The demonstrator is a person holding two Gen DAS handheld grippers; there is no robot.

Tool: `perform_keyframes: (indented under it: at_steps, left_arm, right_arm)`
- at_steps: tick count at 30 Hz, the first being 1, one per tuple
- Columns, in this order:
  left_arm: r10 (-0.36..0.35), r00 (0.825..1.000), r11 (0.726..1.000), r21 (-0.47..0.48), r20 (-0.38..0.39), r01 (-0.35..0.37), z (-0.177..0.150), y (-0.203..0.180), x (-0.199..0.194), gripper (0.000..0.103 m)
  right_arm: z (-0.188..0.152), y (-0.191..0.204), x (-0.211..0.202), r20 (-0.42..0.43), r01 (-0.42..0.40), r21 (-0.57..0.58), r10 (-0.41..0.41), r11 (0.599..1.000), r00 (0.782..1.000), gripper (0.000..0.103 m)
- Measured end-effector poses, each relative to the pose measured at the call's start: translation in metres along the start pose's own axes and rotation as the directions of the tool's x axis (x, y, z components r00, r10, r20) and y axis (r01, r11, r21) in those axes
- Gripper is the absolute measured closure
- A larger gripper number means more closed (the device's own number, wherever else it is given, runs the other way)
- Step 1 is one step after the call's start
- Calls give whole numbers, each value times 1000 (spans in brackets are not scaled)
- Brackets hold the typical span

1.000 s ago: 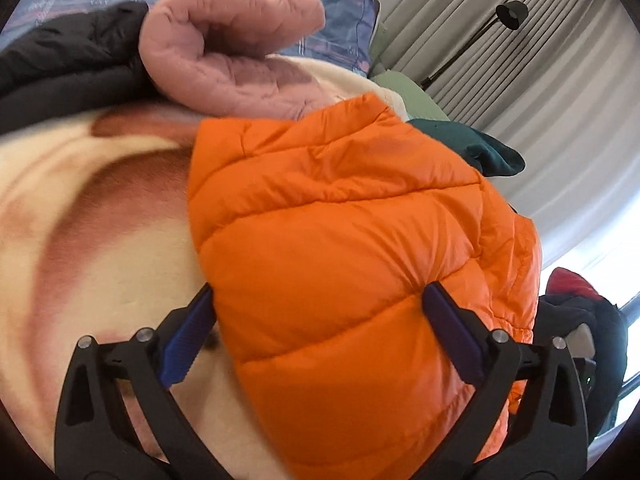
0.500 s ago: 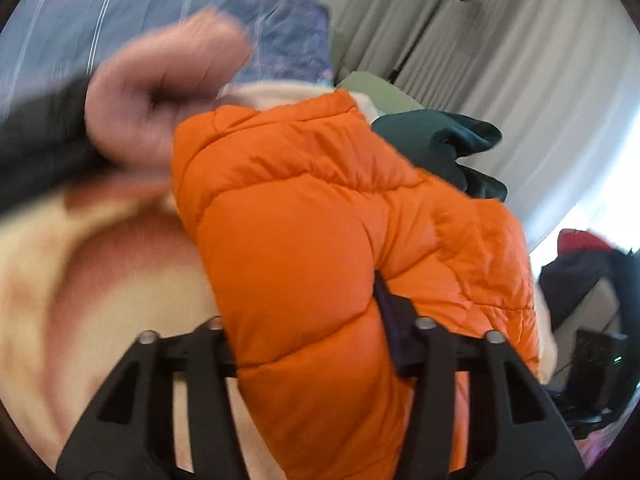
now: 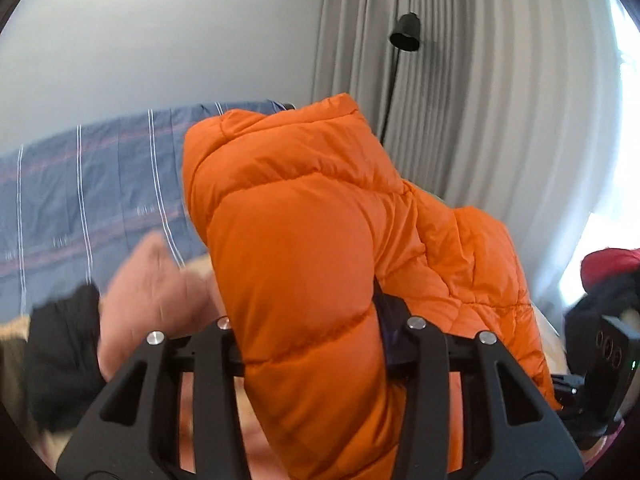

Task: Fold large clothes

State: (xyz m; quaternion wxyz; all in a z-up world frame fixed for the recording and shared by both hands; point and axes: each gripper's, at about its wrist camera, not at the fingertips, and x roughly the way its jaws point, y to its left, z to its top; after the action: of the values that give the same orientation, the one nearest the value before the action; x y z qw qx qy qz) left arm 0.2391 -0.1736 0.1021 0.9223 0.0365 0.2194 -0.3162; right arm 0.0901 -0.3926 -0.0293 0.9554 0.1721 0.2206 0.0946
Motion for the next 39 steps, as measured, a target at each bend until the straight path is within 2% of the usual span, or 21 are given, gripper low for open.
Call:
perform_keyframes:
  at_steps: [1, 5, 7, 8, 9, 10, 11, 12, 13, 15, 16, 17, 18, 20, 22, 25, 27, 29, 31, 34, 39]
  left_arm:
    - [25, 1000, 1000, 14, 1, -25, 19, 1, 18, 60]
    - [130, 991, 988, 87, 7, -130, 61, 8, 86, 55]
    - [212, 977, 971, 114, -3, -210, 66, 15, 128, 47]
    - [251, 968, 961, 125, -10, -248, 64, 18, 144, 39]
    - [317, 948, 940, 143, -22, -311, 55, 22, 166, 24]
    - [411, 910, 902, 169, -49, -398, 36, 25, 195, 19]
    - [431, 899, 891, 195, -80, -410, 17, 27, 214, 18]
    - [430, 895, 891, 220, -122, -398, -2, 28, 232, 18]
    - [421, 892, 894, 240, -165, -378, -24, 29, 246, 18]
    - [379, 897, 906, 288, -226, -310, -71, 28, 265, 19]
    - [368, 906, 905, 306, -210, -297, -86, 24, 265, 20]
    - [365, 917, 903, 301, -159, -307, -100, 24, 258, 21]
    - [351, 925, 914, 265, -145, -306, -105, 28, 253, 22]
    - [293, 938, 951, 160, -183, -266, -108, 39, 248, 22]
    - [255, 943, 966, 93, -213, -240, -109, 48, 241, 22]
    - [238, 950, 970, 107, -203, -220, -113, 44, 222, 21]
    - [228, 953, 969, 138, -198, -204, -121, 40, 206, 18]
    - [220, 956, 968, 162, -193, -191, -124, 32, 188, 17]
    - [204, 960, 970, 169, -189, -173, -127, 27, 172, 13]
    - [183, 966, 973, 174, -182, -151, -132, 17, 148, 11]
    - [147, 974, 975, 194, -171, -113, -144, -7, 105, 7]
  right_arm:
    - [12, -5, 11, 11, 11, -5, -11, 1000, 1000, 78]
    - [46, -31, 70, 14, 41, 47, -42, 998, 999, 78]
    - [52, -48, 114, -35, 58, 101, -55, 993, 998, 77]
    - [51, -54, 133, -66, 85, 120, -78, 989, 995, 77]
    - [41, -63, 169, -142, 173, 155, -152, 973, 978, 76]
    - [31, -76, 192, -215, 253, 187, -211, 949, 954, 76]
    - [16, -92, 214, -291, 333, 224, -263, 916, 920, 74]
    - [-4, -113, 230, -327, 371, 287, -273, 883, 905, 66]
    - [-11, -122, 231, -301, 358, 335, -261, 871, 917, 68]
    - [-7, -115, 224, -286, 388, 318, -303, 865, 909, 68]
    - [-8, -113, 223, -281, 394, 306, -314, 866, 907, 69]
    - [-10, -111, 221, -274, 394, 308, -316, 866, 909, 69]
    - [-11, -110, 219, -272, 396, 307, -319, 865, 908, 69]
    - [-12, -107, 218, -269, 402, 300, -327, 865, 906, 69]
    - [-13, -100, 213, -261, 407, 288, -338, 867, 904, 67]
    - [-13, -91, 210, -248, 396, 281, -332, 874, 910, 61]
    - [-14, -83, 203, -240, 365, 296, -301, 883, 923, 57]
    - [-12, -90, 202, -244, 354, 311, -286, 882, 927, 48]
    - [-7, -82, 182, -231, 369, 296, -309, 881, 923, 36]
    - [-10, -57, 139, -201, 313, 245, -268, 918, 942, 34]
    - [-27, -21, 53, -136, 271, 185, -248, 945, 959, 24]
